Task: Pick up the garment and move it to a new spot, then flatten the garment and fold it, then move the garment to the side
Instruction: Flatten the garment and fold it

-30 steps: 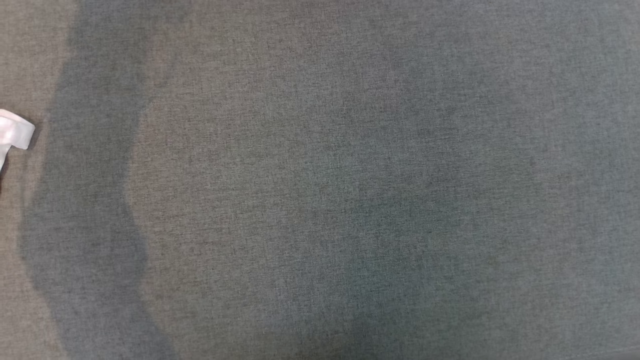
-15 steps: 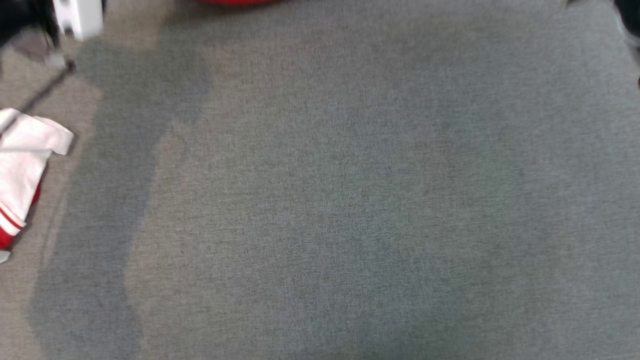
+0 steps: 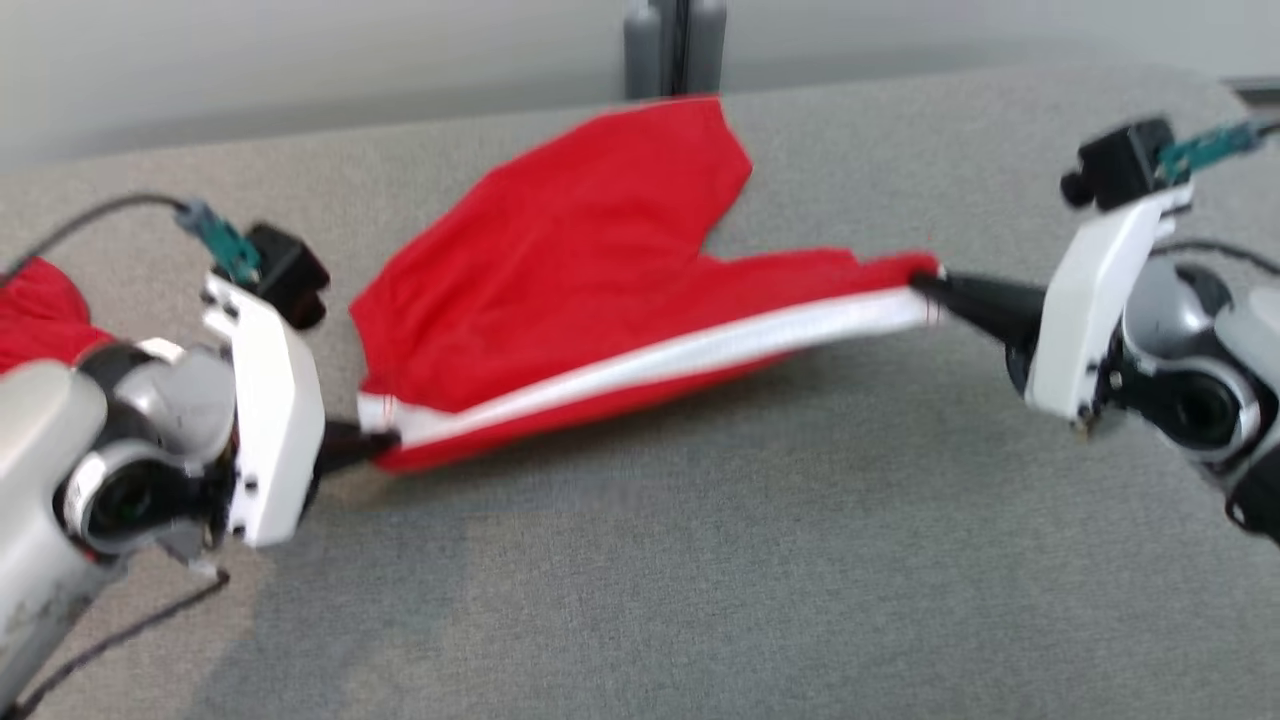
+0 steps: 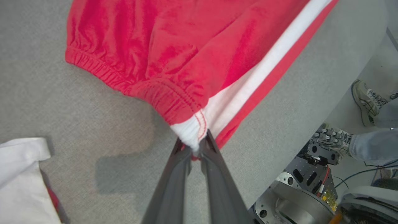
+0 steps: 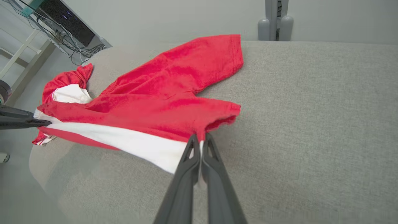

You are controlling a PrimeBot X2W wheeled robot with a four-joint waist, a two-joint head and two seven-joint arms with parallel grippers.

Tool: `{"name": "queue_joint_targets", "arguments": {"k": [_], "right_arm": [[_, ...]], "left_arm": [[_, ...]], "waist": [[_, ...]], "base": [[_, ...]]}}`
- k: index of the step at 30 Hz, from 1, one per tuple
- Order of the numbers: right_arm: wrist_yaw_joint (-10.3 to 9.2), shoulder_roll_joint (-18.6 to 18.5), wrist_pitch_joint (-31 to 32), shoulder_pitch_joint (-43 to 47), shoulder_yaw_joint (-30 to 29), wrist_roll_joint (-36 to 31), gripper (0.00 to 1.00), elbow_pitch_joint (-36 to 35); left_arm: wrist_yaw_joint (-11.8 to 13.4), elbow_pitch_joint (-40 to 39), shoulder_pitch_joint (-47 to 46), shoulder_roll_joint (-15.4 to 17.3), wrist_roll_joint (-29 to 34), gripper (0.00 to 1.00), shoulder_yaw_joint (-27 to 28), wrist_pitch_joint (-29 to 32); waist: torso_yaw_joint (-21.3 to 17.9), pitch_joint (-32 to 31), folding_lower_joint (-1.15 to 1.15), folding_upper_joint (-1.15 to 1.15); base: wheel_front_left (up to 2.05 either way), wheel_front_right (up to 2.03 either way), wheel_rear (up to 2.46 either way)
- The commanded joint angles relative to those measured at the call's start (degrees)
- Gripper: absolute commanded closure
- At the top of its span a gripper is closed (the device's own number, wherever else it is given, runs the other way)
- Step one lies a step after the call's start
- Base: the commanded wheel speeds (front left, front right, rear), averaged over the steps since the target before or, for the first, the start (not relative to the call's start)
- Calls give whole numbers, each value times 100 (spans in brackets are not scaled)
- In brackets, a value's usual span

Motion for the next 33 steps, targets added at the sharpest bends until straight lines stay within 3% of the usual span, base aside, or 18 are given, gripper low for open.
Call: {"name": "queue_joint_targets", "arguments": {"k": [1, 9, 14, 22, 33], "right_arm": [[-3, -194, 66, 181, 23, 50, 100, -77], [-10, -1237, 866, 1086, 160, 196, 100, -1059], [-16, -1633, 1211, 1404, -2, 242, 100, -1444], [-16, -1500, 1688, 1195, -385, 196, 100, -1444], [-15, -567, 2981, -203, -850, -11, 100, -8]], "left_arm": [[-4, -97, 184, 123, -85, 100, -26, 18], [285, -1161, 1131, 662, -537, 100, -273, 261], [528, -1656, 1383, 901, -772, 100, -279, 363], [781, -1715, 1163, 884, -932, 100, -186, 573], [918, -1059, 316, 230, -1699, 100, 147, 1229]], "waist": [[-83, -372, 0, 0], [-102, -713, 0, 0], [-51, -711, 0, 0], [111, -416, 0, 0], [639, 244, 0, 0]], "base": [[0, 0, 0], [0, 0, 0], [0, 0, 0], [0, 0, 0], [0, 0, 0]]}}
